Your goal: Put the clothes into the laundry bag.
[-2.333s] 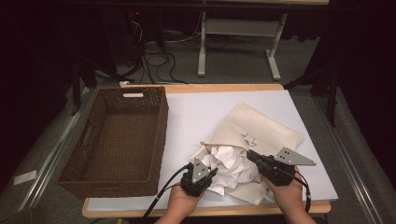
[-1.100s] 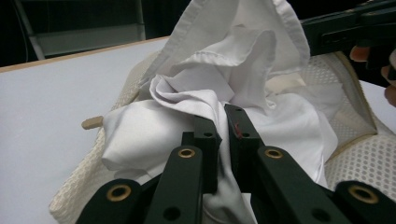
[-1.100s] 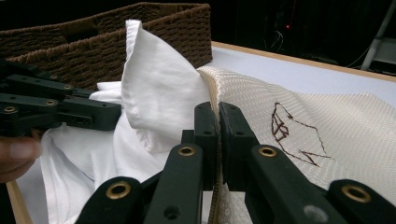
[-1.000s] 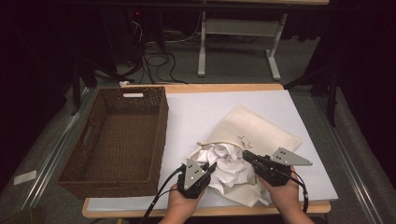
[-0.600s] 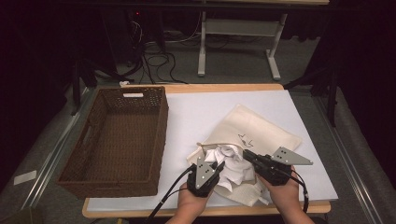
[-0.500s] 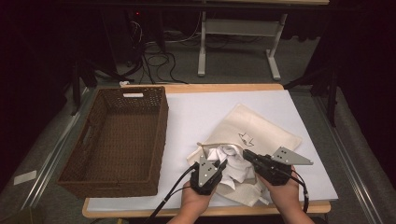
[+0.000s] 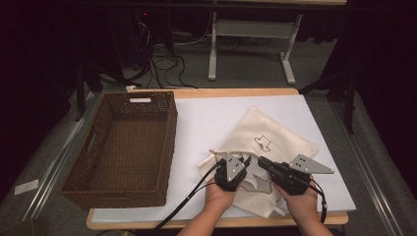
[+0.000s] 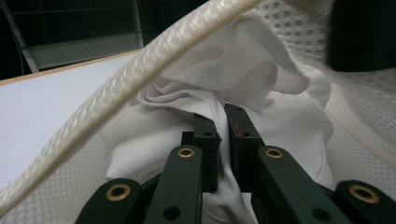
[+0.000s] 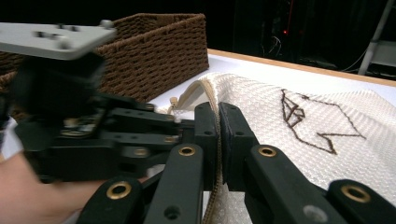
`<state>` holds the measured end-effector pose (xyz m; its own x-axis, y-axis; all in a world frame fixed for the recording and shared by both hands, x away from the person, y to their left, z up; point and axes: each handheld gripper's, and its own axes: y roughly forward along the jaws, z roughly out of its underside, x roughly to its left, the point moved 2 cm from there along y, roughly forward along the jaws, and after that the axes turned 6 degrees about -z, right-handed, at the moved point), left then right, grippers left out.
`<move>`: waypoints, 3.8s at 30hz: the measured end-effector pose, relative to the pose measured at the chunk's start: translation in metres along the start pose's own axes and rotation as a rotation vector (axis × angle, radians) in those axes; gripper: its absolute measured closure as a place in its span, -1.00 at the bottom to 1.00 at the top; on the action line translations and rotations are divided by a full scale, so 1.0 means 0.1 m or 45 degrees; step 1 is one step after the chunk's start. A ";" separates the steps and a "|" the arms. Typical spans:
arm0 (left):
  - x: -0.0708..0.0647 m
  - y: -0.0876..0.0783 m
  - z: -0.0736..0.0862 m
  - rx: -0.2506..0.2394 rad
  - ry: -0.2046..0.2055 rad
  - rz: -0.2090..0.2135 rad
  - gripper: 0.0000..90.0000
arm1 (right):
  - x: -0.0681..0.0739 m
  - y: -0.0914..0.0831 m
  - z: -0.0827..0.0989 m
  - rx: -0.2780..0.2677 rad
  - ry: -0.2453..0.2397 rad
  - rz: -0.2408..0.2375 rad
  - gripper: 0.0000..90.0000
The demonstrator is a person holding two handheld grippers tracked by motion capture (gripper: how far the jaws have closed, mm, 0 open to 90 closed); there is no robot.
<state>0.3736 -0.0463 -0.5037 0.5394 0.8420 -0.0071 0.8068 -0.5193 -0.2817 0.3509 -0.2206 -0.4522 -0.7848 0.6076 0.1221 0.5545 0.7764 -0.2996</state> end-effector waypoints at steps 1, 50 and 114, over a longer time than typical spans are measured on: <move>0.00 0.00 0.00 0.000 0.000 0.000 0.87 | 0.00 0.00 0.00 0.000 0.000 0.000 0.94; 0.06 -0.16 0.34 0.468 0.097 0.107 0.84 | 0.03 0.01 0.03 0.025 -0.021 -0.006 0.93; -0.15 0.18 -0.03 0.079 -0.013 0.115 0.68 | 0.02 -0.05 0.02 -0.011 -0.009 -0.003 0.94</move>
<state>0.3804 -0.0685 -0.5058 0.6066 0.7937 -0.0446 0.7383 -0.5833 -0.3386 0.3462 -0.2238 -0.4520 -0.7880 0.6047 0.1157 0.5552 0.7791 -0.2912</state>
